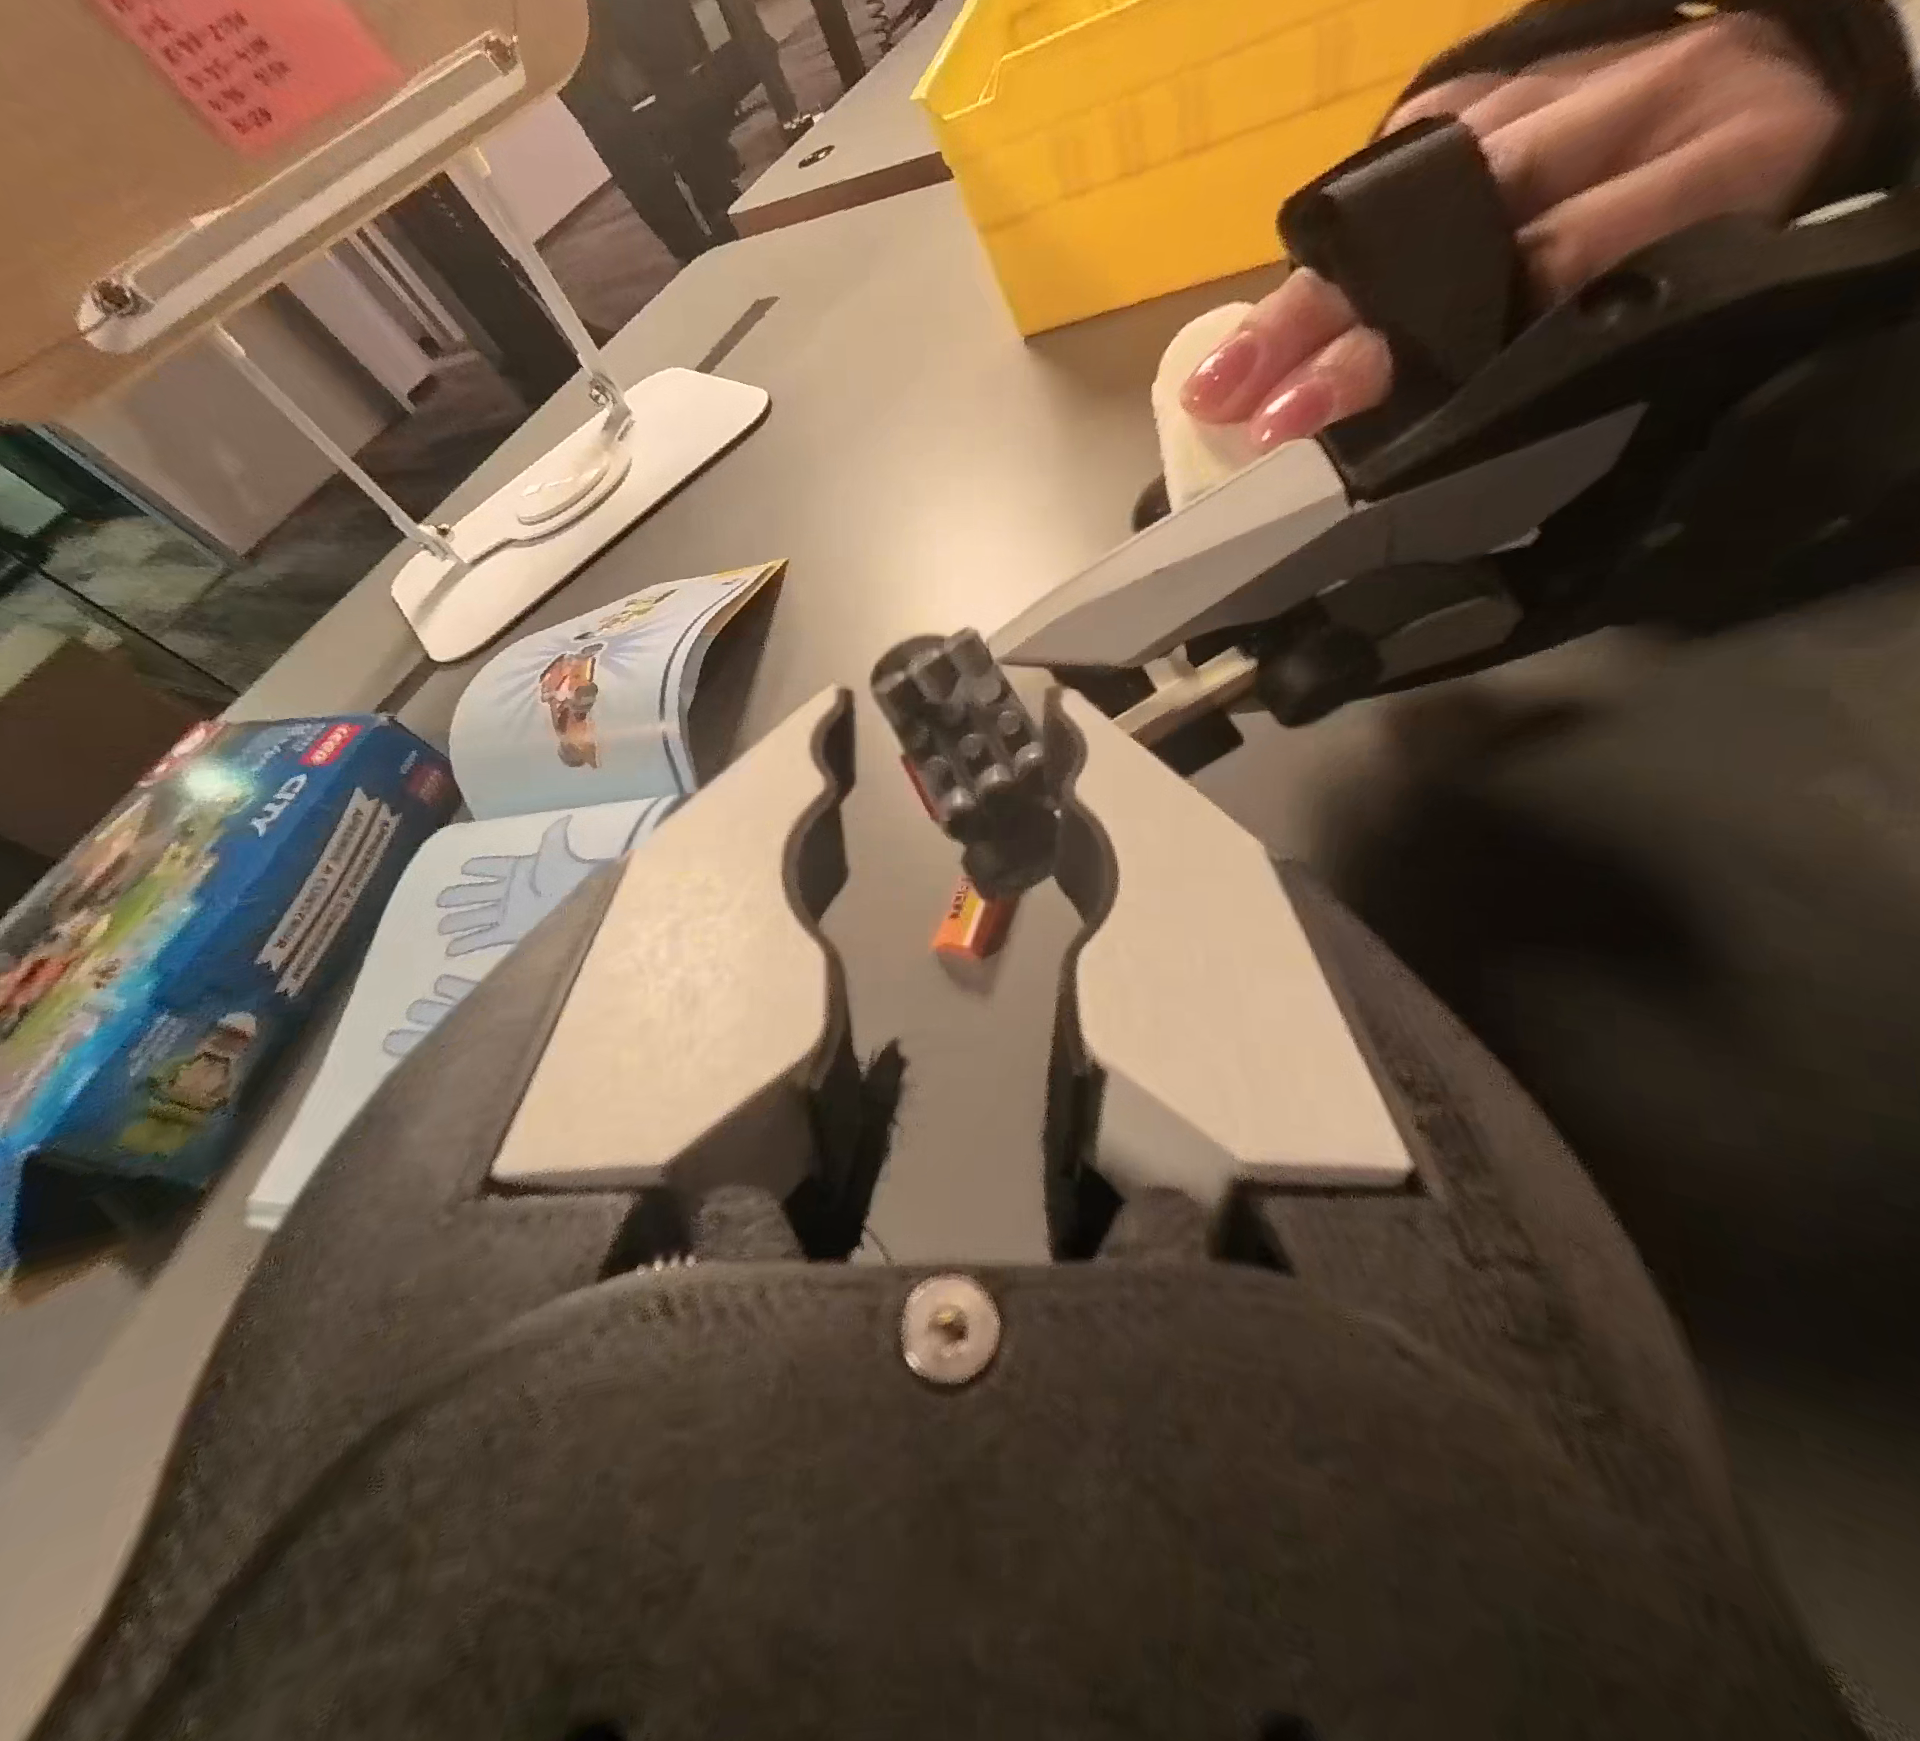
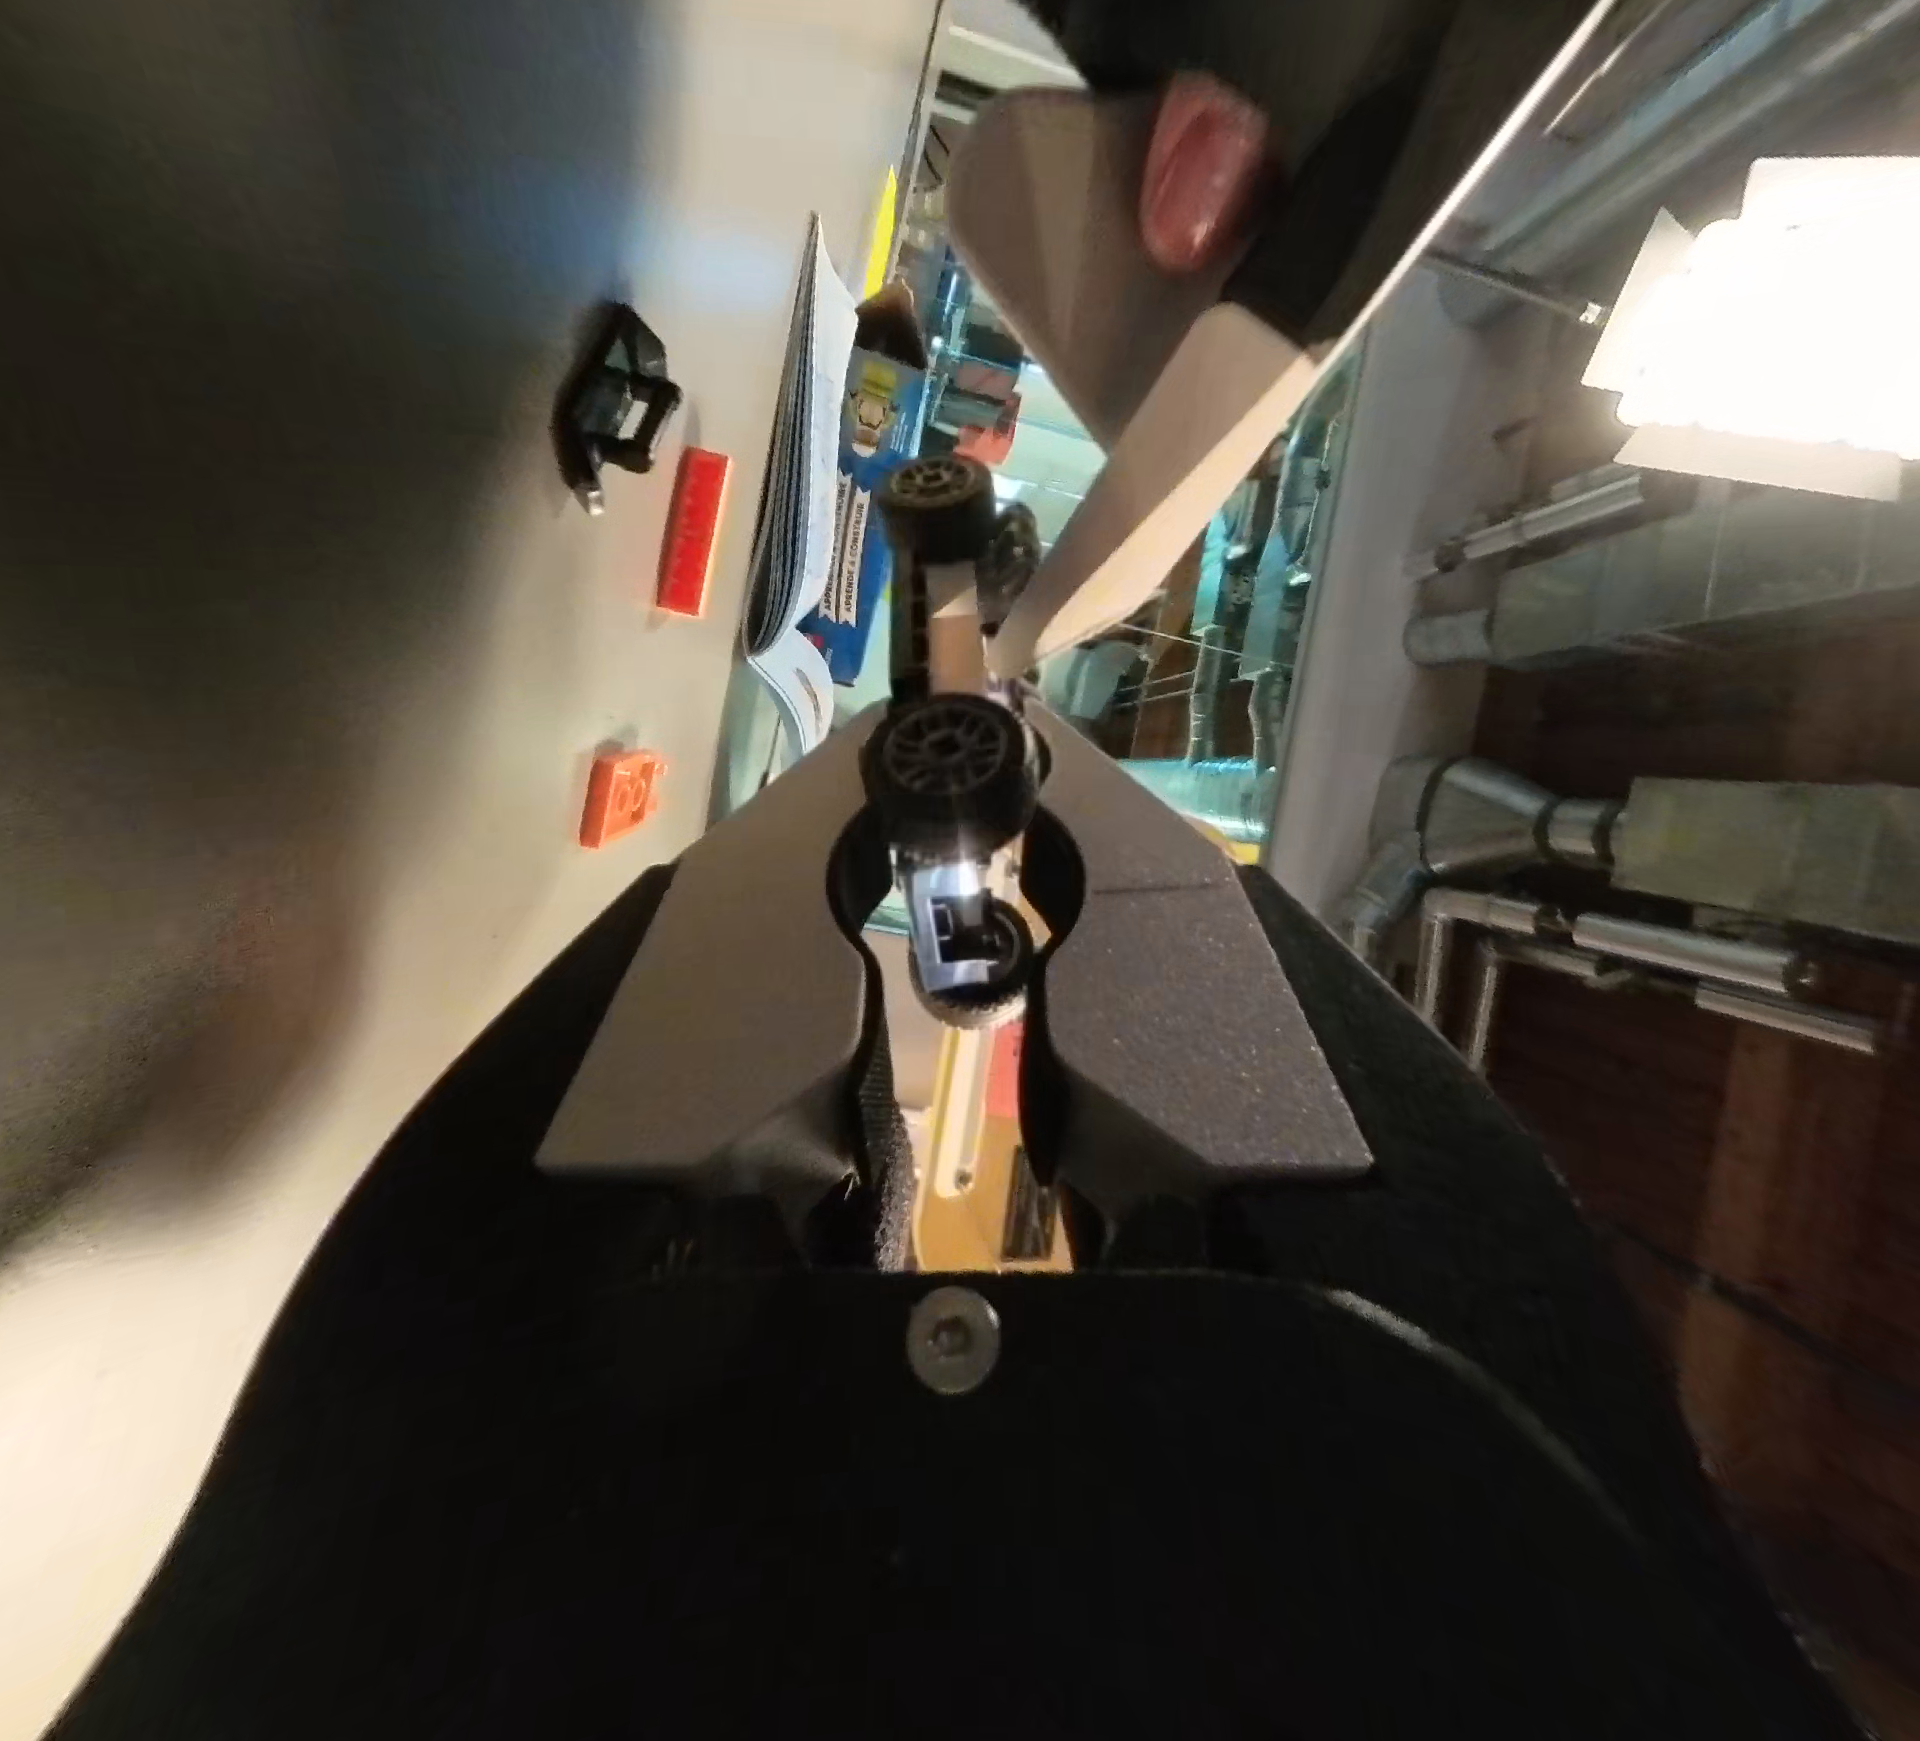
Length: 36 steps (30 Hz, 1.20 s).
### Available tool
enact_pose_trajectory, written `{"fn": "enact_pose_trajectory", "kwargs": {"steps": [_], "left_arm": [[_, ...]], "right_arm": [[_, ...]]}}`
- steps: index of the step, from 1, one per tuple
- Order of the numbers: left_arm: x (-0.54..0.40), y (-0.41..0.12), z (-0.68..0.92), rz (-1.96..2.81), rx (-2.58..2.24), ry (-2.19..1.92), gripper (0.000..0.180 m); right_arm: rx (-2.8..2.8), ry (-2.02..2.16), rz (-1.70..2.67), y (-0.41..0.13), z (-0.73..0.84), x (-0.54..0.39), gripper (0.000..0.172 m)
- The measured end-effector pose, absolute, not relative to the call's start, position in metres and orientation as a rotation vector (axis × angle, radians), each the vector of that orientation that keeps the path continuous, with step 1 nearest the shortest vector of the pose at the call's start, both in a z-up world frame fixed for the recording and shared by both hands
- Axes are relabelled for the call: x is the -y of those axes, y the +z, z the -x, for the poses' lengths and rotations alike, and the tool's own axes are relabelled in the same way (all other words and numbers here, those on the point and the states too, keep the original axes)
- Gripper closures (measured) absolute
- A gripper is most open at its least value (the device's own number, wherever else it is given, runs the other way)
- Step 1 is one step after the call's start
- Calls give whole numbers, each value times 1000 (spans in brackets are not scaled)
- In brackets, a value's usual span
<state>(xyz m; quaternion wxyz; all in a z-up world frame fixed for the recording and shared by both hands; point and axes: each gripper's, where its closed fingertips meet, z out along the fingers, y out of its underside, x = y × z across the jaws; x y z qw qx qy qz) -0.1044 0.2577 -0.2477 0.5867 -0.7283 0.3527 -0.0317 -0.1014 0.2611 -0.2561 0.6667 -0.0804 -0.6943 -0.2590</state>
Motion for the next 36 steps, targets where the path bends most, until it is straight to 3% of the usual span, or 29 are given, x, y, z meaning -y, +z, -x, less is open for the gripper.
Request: {"fn": "enact_pose_trajectory", "kwargs": {"steps": [11, 14, 21, 22, 31, 33, 35, 36], "left_arm": [[-253, -254, 104, 1826, -743, -320, 134], [-249, -252, 100, 1837, -701, -479, 143], [-254, -242, 100, 1746, -700, -368, 146], [-257, -239, 103, 1725, -684, -323, 154], [-262, -204, 131, 1527, -566, -96, 156], [-260, -195, 133, 1474, -547, -70, 156], [-255, -185, 132, 1414, -533, -77, 156], [-251, -178, 130, 1373, -530, -107, 156]], "right_arm": [[1558, -537, 191, -254, 100, -260, 154], [1535, -515, 209, -250, 100, -260, 154], [1470, -426, 366, -240, 96, -271, 150], [1456, -386, 402, -237, 95, -272, 148], [1356, 82, 865, -233, 86, -298, 126], [1298, 343, 985, -226, 84, -297, 127], [1222, 743, 1067, -211, 82, -282, 140], [1160, 949, 1101, -201, 79, -278, 136]]}}
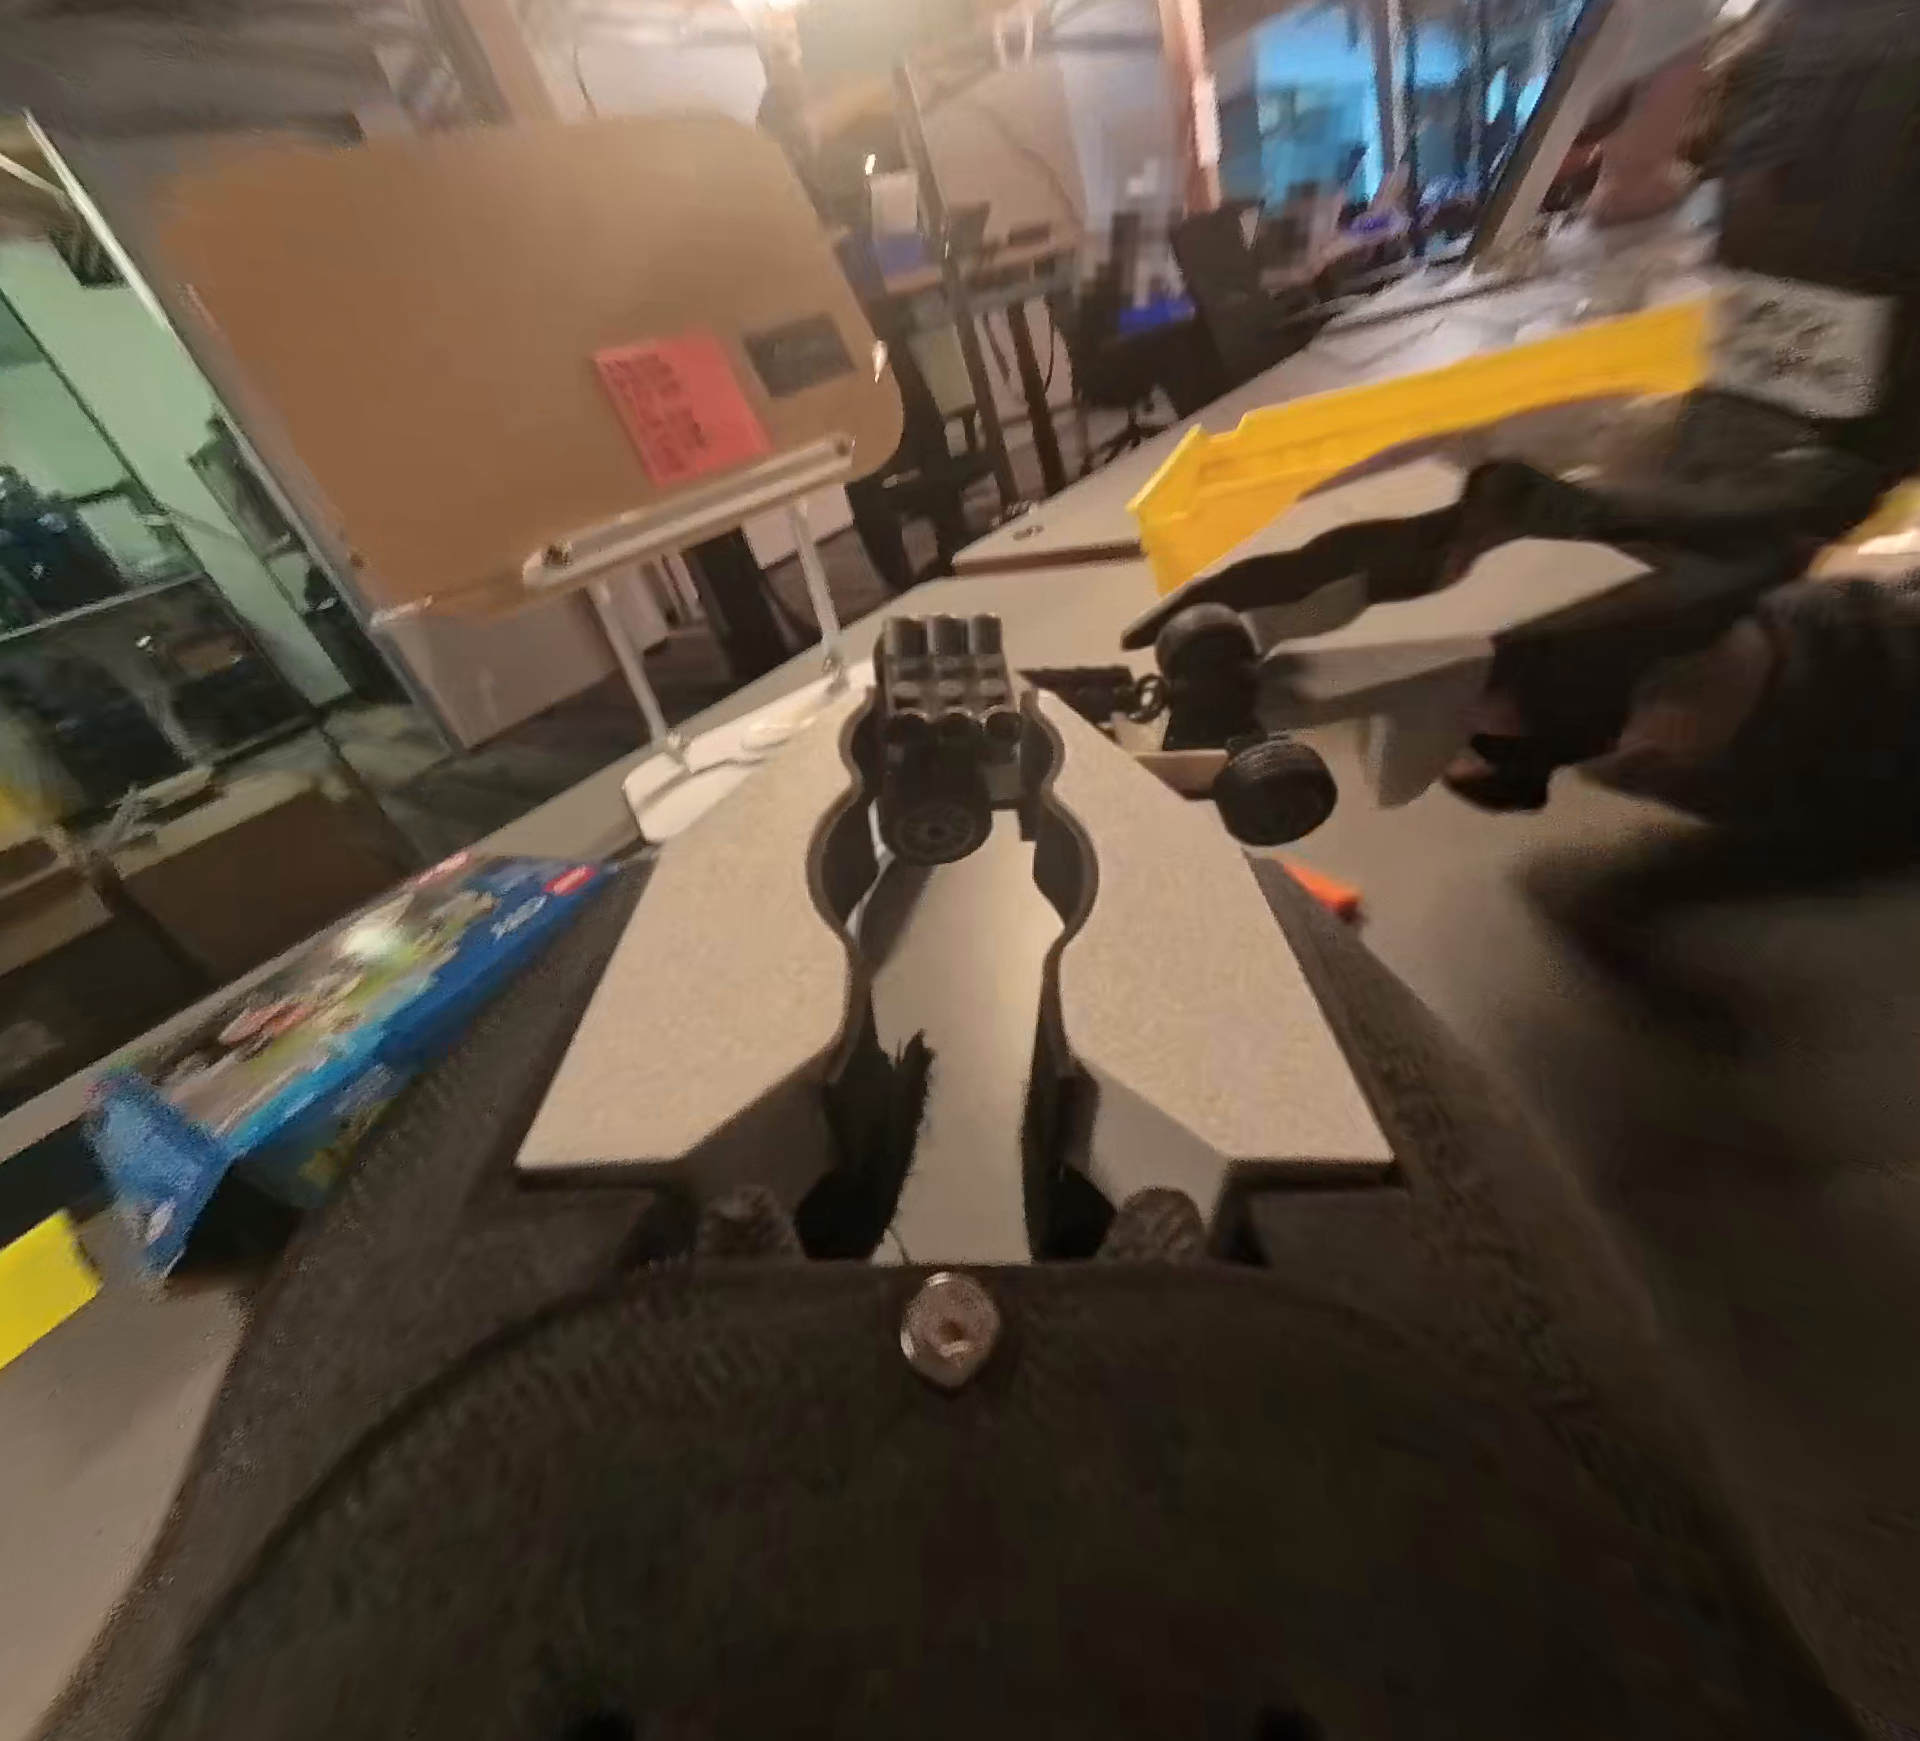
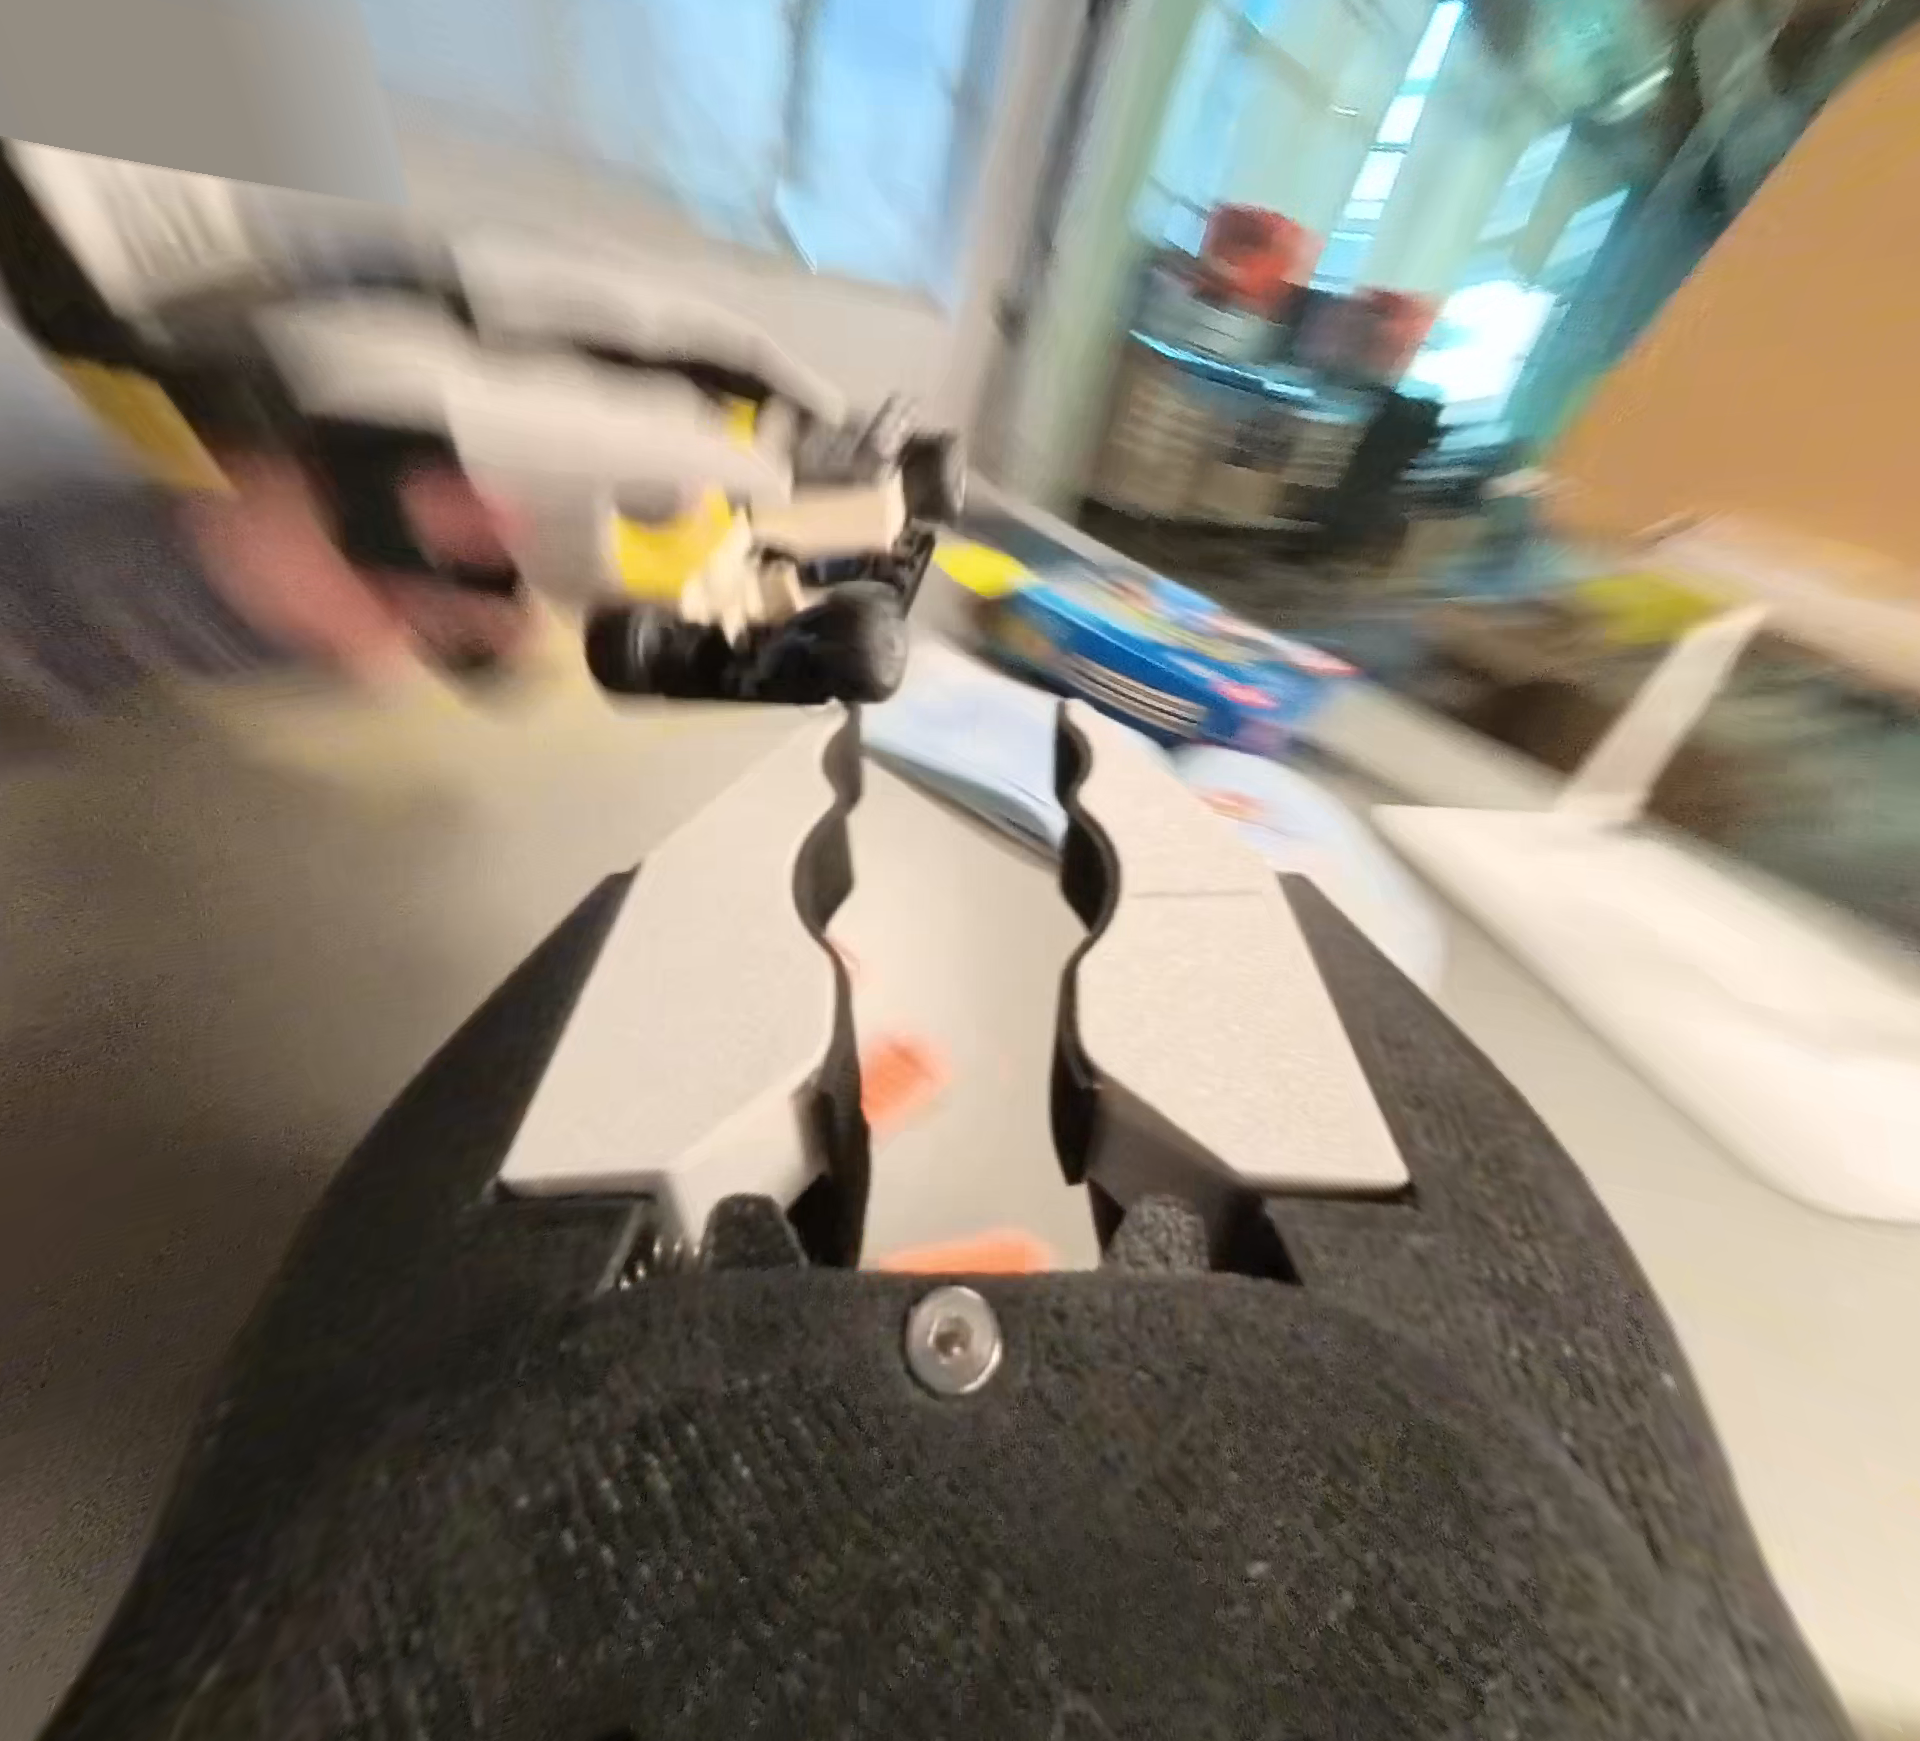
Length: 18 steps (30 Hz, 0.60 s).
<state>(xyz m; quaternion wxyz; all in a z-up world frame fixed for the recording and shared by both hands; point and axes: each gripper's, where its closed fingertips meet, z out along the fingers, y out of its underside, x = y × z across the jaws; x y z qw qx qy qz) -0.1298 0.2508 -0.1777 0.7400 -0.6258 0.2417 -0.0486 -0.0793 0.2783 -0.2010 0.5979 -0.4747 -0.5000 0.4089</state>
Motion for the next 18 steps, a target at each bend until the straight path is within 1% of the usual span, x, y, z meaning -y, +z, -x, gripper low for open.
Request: {"fn": "enact_pose_trajectory", "kwargs": {"steps": [3, 7, 10, 12, 14, 15, 18], "left_arm": [[-242, -167, 123, 1304, -536, -178, 157], [-233, -171, 103, 1259, -656, -204, 157], [-227, -181, 87, 1237, -790, -148, 157], [-225, -187, 80, 1220, -873, -65, 157], [-222, -191, 75, 1195, -927, -13, 157], [-221, -194, 72, 1191, -951, -7, 157], [-219, -199, 68, 1184, -981, -3, 157]], "right_arm": [[992, 1501, 1202, -183, 72, -275, 117], [861, 2164, 1271, -174, 65, -265, 113], [976, 2294, 1346, -184, 68, -247, 113], [1126, 2241, 1436, -200, 74, -233, 115], [1260, 2197, 1448, -210, 74, -219, 126], [1294, 2199, 1433, -210, 73, -215, 140], [1367, 2027, 1480, -226, 78, -218, 164]]}}
